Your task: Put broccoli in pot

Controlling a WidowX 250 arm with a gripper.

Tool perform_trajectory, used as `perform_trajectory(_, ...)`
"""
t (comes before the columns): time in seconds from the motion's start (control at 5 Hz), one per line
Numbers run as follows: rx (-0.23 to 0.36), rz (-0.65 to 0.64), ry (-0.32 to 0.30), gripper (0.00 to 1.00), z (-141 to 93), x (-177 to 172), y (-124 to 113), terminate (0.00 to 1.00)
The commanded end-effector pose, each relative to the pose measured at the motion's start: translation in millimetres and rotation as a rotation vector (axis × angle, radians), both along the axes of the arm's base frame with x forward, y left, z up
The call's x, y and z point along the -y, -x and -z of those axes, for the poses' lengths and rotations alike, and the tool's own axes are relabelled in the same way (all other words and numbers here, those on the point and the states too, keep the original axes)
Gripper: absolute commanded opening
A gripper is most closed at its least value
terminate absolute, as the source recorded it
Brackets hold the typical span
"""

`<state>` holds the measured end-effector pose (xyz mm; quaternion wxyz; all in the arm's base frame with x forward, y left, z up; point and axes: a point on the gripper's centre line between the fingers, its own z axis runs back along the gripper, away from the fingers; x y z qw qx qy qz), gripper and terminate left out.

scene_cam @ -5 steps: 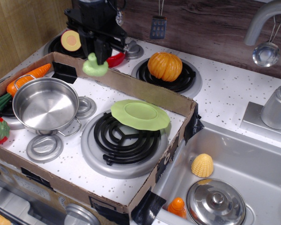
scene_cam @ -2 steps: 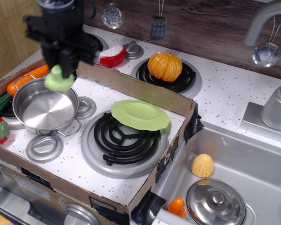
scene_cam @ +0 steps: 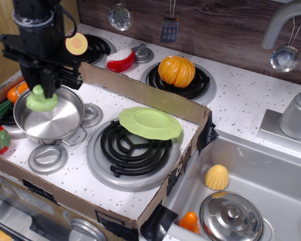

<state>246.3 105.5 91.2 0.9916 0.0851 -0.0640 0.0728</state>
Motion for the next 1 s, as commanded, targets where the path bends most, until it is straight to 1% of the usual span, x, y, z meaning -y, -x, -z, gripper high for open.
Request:
perform_trajectory(0.0,0.030,0.038,0.047,1.00,6.5,-11.2,-16.7,0.00)
perform_trajectory(0.2,0.031,0.057,0.055,1.00,6.0,-11.9,-23.6,0.00)
perform_trajectory(0.4,0.029,0.065,0.042,1.00,4.4,-6.8,-29.7,0.00)
perform_trajectory(0.6,0.031,0.068,0.054,1.00,0.8,1.8,-34.1,0.00)
perform_trajectory(0.8,0.031,0.068,0.054,1.00,0.8,1.8,-34.1,1.00)
